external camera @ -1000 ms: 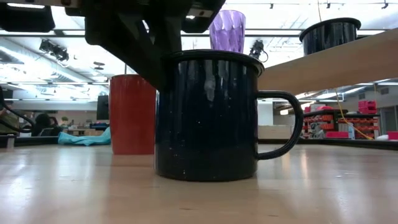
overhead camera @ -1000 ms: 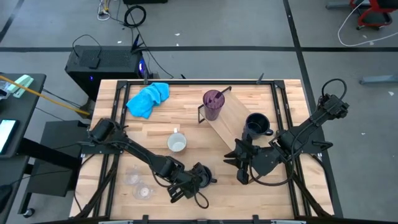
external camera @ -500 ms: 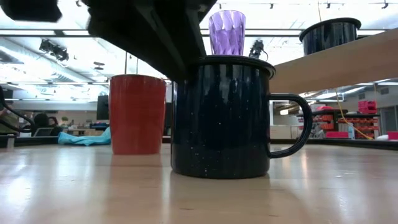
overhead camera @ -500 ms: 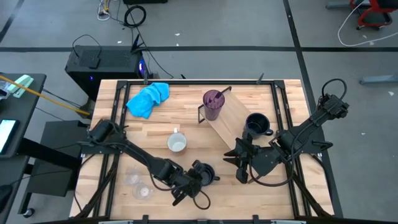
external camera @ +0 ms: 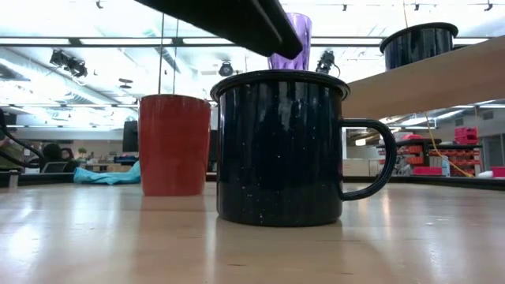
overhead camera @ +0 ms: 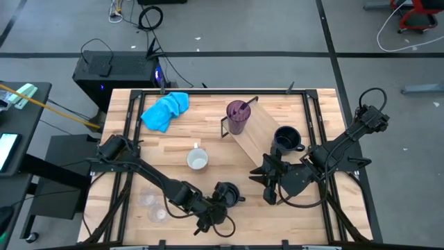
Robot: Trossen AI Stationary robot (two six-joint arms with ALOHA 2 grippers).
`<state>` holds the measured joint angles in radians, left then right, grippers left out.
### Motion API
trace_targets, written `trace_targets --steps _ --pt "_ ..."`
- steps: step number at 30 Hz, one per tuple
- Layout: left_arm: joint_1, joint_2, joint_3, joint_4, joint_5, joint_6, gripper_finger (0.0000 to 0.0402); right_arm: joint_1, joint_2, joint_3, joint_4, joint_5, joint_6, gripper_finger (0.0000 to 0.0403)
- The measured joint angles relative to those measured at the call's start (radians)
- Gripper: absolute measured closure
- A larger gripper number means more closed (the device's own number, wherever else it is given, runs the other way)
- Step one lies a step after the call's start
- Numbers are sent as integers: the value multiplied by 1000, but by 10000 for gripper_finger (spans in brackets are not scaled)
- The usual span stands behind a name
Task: Stack small to large cups/mugs on shelf
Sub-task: Put the black mug on the shelf aligned with the other black mug
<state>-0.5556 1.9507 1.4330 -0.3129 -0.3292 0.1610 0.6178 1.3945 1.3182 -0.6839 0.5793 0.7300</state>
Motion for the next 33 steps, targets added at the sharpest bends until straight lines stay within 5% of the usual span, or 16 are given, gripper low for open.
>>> trace_targets --steps 22,33 --pt "24 29 0 -80 -45 -73 266 0 0 0 -1 15 -4 314" --pt "33 26 0 -86 -45 19 330 0 0 0 -4 15 14 314"
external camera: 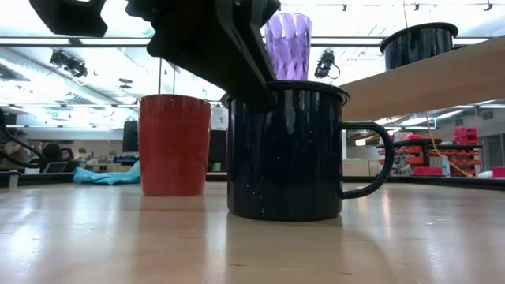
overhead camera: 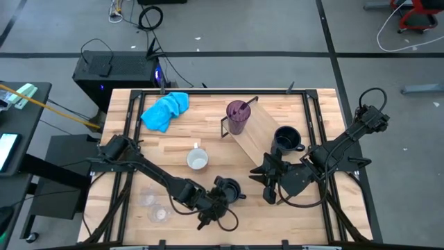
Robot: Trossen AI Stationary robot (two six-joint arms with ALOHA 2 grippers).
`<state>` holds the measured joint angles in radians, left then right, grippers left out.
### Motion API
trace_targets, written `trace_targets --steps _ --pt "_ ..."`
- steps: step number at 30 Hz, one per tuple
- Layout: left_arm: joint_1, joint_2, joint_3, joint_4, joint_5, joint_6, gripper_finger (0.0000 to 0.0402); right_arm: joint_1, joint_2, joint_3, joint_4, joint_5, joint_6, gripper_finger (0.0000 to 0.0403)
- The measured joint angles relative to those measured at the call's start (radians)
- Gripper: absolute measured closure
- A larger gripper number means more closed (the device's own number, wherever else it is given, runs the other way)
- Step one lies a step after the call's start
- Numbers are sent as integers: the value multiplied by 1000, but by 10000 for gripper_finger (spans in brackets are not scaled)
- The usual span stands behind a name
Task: Stack small to large cups/mugs on shelf
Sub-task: Put the black mug on the shelf aligned with the other black mug
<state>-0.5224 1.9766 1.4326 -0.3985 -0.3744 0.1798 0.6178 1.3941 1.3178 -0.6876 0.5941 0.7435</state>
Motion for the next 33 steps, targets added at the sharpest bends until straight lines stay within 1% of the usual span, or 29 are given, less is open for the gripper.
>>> trace_targets --steps 4,6,11,17,21,25,29,33 --pt "0 0 0 -1 2 35 364 0 0 0 0 0 20 315" --pt "3 -2 0 1 9 44 373 0 0 0 0 0 21 315" --pt "13 -13 0 -10 29 60 373 0 0 0 0 1 21 315" --pt "15 -72 0 -64 67 100 366 1 0 0 -10 4 19 315" --pt "14 -121 0 -89 88 149 374 1 -5 0 -22 -4 18 315" --pt "8 -164 0 -99 100 242 373 9 -40 10 -34 -41 12 315" --pt "8 -201 0 -61 99 342 363 30 -72 52 -31 29 -51 315" --pt "7 -231 0 -15 76 412 371 34 -96 65 -31 63 -106 315"
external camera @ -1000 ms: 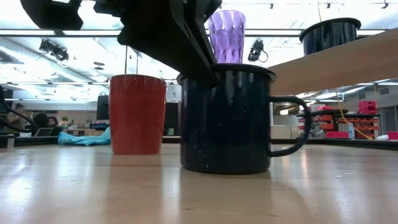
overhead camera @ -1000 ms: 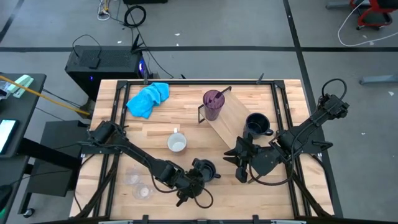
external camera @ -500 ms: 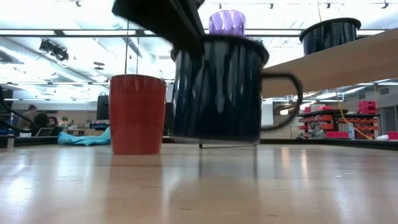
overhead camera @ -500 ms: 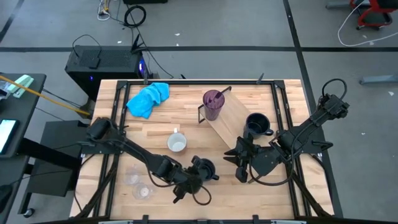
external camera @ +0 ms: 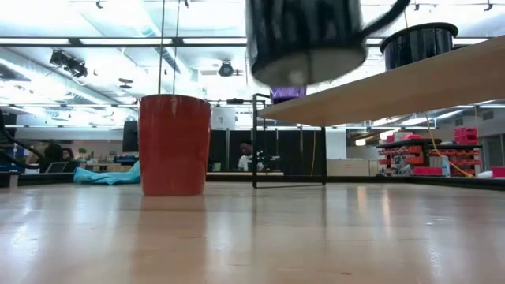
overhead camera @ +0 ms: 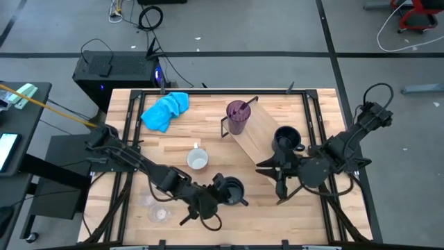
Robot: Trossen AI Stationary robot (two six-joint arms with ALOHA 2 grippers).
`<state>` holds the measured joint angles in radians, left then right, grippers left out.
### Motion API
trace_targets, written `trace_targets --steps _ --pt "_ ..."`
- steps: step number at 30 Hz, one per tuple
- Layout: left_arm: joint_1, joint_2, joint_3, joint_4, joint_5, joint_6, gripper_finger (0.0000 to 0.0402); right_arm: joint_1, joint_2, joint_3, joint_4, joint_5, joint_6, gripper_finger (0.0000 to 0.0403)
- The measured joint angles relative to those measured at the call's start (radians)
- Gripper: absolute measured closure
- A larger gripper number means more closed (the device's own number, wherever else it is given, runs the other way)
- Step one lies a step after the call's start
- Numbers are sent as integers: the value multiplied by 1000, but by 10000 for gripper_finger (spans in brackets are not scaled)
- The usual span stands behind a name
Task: Stack small to large cups/mugs on shelf
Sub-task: Put the black mug on the shelf aligned with the other black mug
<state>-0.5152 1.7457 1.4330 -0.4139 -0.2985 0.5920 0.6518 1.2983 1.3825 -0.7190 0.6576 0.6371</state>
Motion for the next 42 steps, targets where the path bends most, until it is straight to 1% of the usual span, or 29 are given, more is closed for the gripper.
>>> trace_targets --steps 2,7,10,13,16,21,24,28,31,35,39,42 --pt "2 -22 0 17 -7 34 374 0 -14 1 -11 9 -6 315" --pt "11 -58 0 119 -14 98 373 0 -25 1 -27 54 -14 315" --pt "34 -59 2 167 -7 151 368 0 -30 1 -29 75 -29 315" --pt "74 -38 1 222 6 190 372 0 -31 1 -28 98 -38 315" --pt "118 -25 1 263 14 216 374 14 -32 1 -29 98 -31 315" --pt "156 -31 0 236 21 206 365 83 -31 1 -46 82 -1 315" --pt "154 -38 0 243 23 229 371 115 -17 2 -53 82 42 318" --pt "153 -39 0 231 28 237 374 146 29 2 -148 84 157 325" --pt "159 -39 0 231 25 240 365 157 83 2 -224 82 246 327" --pt "160 -39 0 228 22 241 369 176 122 2 -268 81 297 327" --pt "159 -39 0 214 53 240 374 179 123 2 -286 74 311 313" --pt "160 -39 0 216 64 238 366 174 121 2 -286 75 306 293"
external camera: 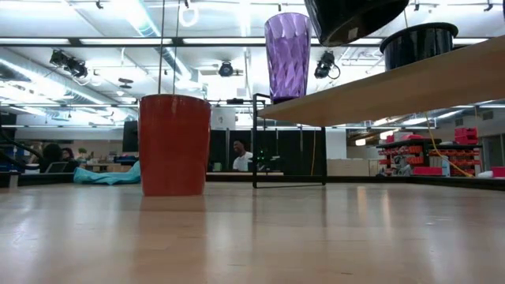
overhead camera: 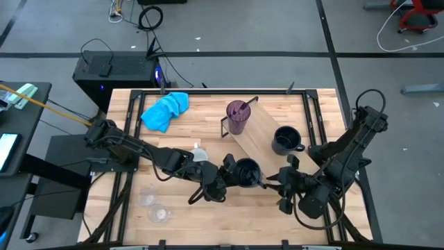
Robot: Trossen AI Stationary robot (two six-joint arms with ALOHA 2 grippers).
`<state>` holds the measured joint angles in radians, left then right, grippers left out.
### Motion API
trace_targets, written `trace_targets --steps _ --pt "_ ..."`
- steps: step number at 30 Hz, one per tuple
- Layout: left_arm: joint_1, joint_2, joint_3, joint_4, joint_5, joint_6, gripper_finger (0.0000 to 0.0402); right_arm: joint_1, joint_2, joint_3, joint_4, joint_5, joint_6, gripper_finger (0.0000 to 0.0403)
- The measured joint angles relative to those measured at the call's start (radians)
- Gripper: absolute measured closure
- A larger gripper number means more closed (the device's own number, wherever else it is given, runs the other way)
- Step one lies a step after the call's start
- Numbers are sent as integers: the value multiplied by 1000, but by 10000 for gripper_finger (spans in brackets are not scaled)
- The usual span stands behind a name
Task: Stack small to large cups/mugs on shelf
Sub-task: Put the black mug on the shelf aligned with the other black mug
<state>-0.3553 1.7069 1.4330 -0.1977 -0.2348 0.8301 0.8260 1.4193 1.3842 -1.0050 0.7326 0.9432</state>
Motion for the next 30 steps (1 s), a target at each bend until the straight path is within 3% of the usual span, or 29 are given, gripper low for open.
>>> trace_targets --steps 9,13,30 --pt "1 0 0 -24 -2 -14 375 -15 4 0 29 -1 -2 214" --pt "1 0 0 -23 -2 -33 364 -21 17 0 30 -3 -1 198" --pt "10 0 0 -18 -4 -34 364 -74 102 0 27 -38 -3 257"
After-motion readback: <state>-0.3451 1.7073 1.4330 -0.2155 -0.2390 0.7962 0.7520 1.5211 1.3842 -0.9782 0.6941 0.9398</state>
